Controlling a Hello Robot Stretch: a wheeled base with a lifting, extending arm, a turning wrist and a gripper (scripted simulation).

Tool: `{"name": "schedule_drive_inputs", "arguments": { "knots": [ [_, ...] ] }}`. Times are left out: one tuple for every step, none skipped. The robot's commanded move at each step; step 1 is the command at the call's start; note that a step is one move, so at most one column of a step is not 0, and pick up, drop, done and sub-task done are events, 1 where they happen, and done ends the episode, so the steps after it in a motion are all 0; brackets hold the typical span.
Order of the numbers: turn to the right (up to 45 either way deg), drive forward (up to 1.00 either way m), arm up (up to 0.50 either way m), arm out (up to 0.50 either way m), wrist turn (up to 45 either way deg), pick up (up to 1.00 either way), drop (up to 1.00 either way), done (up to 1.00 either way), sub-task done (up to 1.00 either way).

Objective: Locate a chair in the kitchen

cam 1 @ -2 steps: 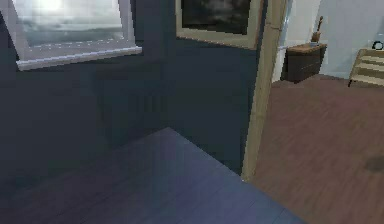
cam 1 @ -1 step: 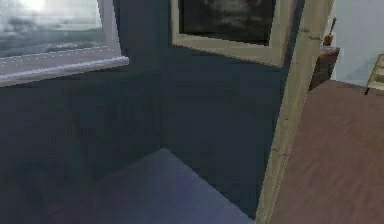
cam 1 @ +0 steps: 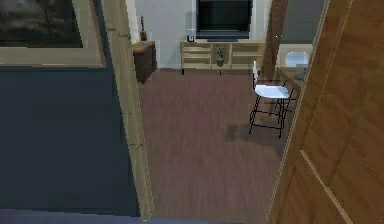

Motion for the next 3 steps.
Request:
{"name": "schedule_drive_inputs", "arguments": {
  "knots": [
    [3.0,0.0,0.0,0.0,0.0,0.0,0.0,0.0,0.0],
    [0.0,0.4,0.0,0.0,0.0,0.0,0.0,0.0,0.0],
    [3.0,0.0,0.0,0.0,0.0,0.0,0.0,0.0,0.0]
  ]
}}
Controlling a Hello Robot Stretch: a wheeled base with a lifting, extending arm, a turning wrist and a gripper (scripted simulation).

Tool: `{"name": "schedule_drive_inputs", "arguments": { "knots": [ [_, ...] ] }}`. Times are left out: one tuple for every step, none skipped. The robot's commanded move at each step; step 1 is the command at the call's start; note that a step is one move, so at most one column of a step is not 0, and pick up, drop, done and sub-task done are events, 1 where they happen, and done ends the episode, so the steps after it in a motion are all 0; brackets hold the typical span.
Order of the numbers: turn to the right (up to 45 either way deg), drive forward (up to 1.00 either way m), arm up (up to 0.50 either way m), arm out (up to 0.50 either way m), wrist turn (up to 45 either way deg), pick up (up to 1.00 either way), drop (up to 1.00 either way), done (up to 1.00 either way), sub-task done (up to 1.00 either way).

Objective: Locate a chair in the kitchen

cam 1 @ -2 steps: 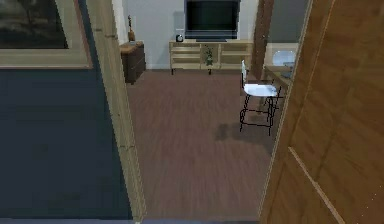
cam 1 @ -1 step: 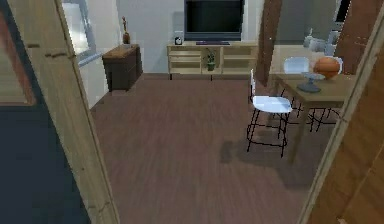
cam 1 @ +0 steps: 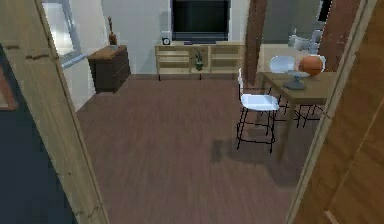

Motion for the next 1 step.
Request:
{"name": "schedule_drive_inputs", "arguments": {
  "knots": [
    [0.0,1.0,0.0,0.0,0.0,0.0,0.0,0.0,0.0]
  ]
}}
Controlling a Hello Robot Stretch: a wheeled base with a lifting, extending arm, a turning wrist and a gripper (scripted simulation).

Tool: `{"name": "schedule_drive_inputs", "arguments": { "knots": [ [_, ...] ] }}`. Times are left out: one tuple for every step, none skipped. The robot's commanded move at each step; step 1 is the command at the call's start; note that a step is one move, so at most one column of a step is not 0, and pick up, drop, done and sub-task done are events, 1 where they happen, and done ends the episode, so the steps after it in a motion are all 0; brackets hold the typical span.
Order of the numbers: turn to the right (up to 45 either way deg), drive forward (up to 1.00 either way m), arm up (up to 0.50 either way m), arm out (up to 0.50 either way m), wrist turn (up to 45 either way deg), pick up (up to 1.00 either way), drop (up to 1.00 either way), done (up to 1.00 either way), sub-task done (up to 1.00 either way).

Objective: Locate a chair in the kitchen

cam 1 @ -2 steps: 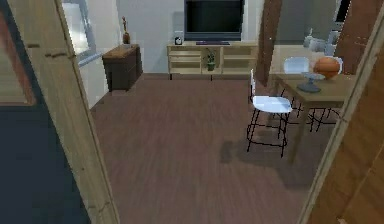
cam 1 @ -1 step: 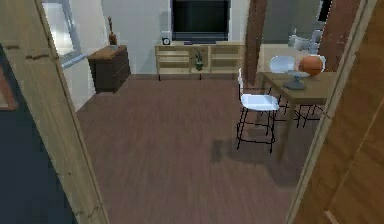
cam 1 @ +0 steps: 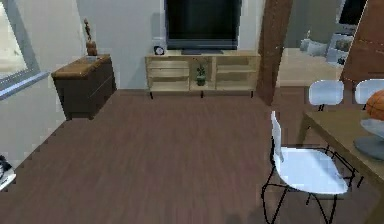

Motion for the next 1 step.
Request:
{"name": "schedule_drive_inputs", "arguments": {
  "knots": [
    [3.0,0.0,0.0,0.0,0.0,0.0,0.0,0.0,0.0]
  ]
}}
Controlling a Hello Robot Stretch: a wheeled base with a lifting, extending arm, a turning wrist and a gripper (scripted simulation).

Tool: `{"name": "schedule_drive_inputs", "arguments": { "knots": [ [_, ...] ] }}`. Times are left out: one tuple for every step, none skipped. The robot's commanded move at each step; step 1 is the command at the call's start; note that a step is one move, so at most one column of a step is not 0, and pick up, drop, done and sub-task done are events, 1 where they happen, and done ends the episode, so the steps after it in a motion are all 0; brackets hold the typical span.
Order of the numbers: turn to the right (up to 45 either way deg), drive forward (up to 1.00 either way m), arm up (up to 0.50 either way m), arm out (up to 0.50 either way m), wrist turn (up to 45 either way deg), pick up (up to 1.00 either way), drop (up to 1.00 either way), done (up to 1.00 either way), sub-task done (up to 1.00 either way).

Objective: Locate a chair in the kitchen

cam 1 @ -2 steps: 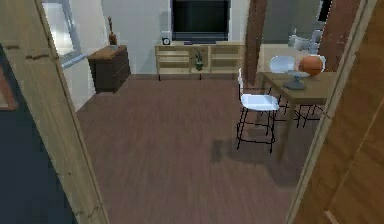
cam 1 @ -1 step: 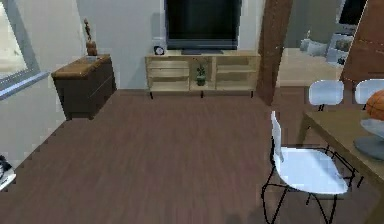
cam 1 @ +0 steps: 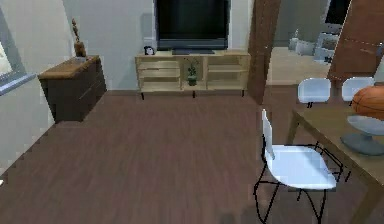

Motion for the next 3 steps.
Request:
{"name": "schedule_drive_inputs", "arguments": {
  "knots": [
    [21.0,0.0,0.0,0.0,0.0,0.0,0.0,0.0,0.0],
    [0.0,0.25,0.0,0.0,0.0,0.0,0.0,0.0,0.0],
    [-45.0,0.0,0.0,0.0,0.0,0.0,0.0,0.0,0.0]
  ]
}}
